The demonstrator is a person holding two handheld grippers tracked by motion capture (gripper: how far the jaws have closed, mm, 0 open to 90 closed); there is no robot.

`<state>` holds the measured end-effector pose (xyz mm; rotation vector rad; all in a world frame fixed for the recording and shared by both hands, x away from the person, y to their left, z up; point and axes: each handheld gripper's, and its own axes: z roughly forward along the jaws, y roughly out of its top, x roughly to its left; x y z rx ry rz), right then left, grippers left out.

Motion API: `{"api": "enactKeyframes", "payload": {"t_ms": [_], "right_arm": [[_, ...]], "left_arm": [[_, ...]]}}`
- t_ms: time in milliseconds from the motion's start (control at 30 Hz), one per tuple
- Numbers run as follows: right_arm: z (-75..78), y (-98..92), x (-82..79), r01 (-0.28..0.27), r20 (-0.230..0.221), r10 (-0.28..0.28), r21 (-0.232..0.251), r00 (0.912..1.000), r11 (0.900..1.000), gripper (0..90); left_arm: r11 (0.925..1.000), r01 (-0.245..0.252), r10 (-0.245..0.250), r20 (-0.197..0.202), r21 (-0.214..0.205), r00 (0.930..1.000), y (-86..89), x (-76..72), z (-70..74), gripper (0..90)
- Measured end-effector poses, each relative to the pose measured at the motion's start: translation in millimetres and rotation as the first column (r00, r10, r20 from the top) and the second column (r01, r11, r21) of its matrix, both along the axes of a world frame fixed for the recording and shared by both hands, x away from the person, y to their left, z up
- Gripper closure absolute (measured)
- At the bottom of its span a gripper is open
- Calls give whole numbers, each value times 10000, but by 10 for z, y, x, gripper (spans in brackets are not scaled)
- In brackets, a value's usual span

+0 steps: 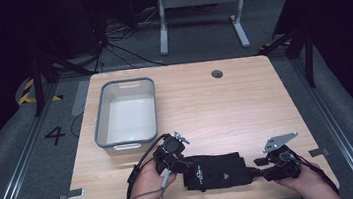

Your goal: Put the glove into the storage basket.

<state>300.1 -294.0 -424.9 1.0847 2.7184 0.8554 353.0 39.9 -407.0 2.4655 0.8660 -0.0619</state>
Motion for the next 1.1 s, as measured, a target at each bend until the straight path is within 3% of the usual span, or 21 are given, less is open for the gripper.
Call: {"api": "enactKeyframes", "payload": {"t_ms": [100,233,333,467,533,733,933,1100], "right_arm": [[-33,0,-12,-91,-292,86,-157,9995,9998,592],[-60,11,-15,-253,-369,240,-345,9990,9991,648],[-61,26,-23,-351,-242,339,-506,9991,9981,714],[-45,32,-37,-479,-98,473,-673,9988,9966,800],[-25,38,-51,-532,0,533,-732,9986,9959,822],[51,34,-83,-631,-132,623,-682,9980,9957,831],[245,12,-146,-757,-179,754,-147,9970,9970,838],[306,9,-158,-762,-259,766,158,9967,9970,841]], "left_arm": [[10000,80,-79,-329,26,9994,-8,10,-22,555],[9998,103,-96,-378,194,9992,-47,25,-53,572],[9992,53,-43,-270,396,9996,-54,25,-59,674],[9994,-41,49,-241,338,9997,-30,27,-30,837],[9993,-28,31,-89,368,10000,-33,10,-2,860],[9997,138,-139,71,210,9999,-20,-47,146,864],[9993,223,-231,290,287,9993,-22,-86,287,865],[9998,113,-122,532,170,9985,16,-118,397,865]]}}
